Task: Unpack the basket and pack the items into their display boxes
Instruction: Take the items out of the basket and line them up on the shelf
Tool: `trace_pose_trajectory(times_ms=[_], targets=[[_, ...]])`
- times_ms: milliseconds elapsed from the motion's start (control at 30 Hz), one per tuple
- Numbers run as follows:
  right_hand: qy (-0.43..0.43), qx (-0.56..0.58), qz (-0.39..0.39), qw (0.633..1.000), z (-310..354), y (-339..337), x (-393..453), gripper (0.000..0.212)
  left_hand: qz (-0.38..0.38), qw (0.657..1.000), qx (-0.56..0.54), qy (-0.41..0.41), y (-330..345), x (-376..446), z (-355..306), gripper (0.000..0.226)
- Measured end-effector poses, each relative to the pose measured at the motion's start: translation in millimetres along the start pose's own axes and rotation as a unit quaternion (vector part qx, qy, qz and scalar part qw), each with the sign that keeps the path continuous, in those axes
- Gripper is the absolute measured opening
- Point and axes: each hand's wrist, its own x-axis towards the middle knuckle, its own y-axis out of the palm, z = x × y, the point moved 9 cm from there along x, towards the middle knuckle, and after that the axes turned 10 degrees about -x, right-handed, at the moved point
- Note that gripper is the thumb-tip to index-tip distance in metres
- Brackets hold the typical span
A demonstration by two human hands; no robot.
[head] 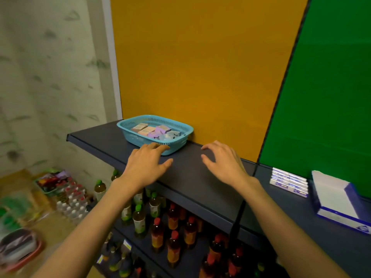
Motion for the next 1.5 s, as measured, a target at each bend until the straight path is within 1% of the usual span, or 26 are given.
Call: trace_pose_trajectory(times_ms=[300, 500, 633, 867, 1100, 1200, 1267, 1367, 1433, 1500], targets=[[0.014, -0.006, 0.011, 1.000, 51, 39, 76, 0.030, -0.013, 1.000, -0.012, -0.012, -16, 38, 114, 0.059], [0.026, 0.002, 0.004, 1.000, 65, 74, 141, 0.028, -0.004, 1.000, -0.020, -0.009, -13, 89, 171, 0.057], [0.047, 0.017, 0.005, 0.999, 61, 93, 185, 0.029, 0.011, 1.000, -0.019, 0.000, -10, 135, 198, 0.056], [0.080, -0.001, 0.008, 0.997, 43, 122, 233, 0.027, 0.051, 0.998, -0.037, 0.017, 15, 213, 218, 0.050], [0.093, -0.038, 0.060, 0.993, 34, 142, 255, 0.030, 0.129, 0.992, -0.003, 0.009, 57, 267, 245, 0.048], [0.107, -0.054, 0.078, 0.990, 34, 147, 263, 0.033, 0.153, 0.988, 0.016, 0.016, 73, 284, 248, 0.044], [0.116, -0.061, 0.090, 0.987, 36, 151, 268, 0.035, 0.183, 0.982, 0.025, 0.025, 86, 291, 248, 0.042], [0.134, -0.057, 0.104, 0.984, 41, 159, 278, 0.036, 0.214, 0.976, 0.005, 0.033, 103, 302, 249, 0.039], [0.144, -0.064, 0.125, 0.980, 47, 167, 286, 0.038, 0.230, 0.972, -0.005, 0.034, 109, 307, 251, 0.035], [0.153, -0.077, 0.149, 0.974, 51, 175, 293, 0.040, 0.246, 0.969, -0.007, 0.038, 114, 311, 253, 0.036]])
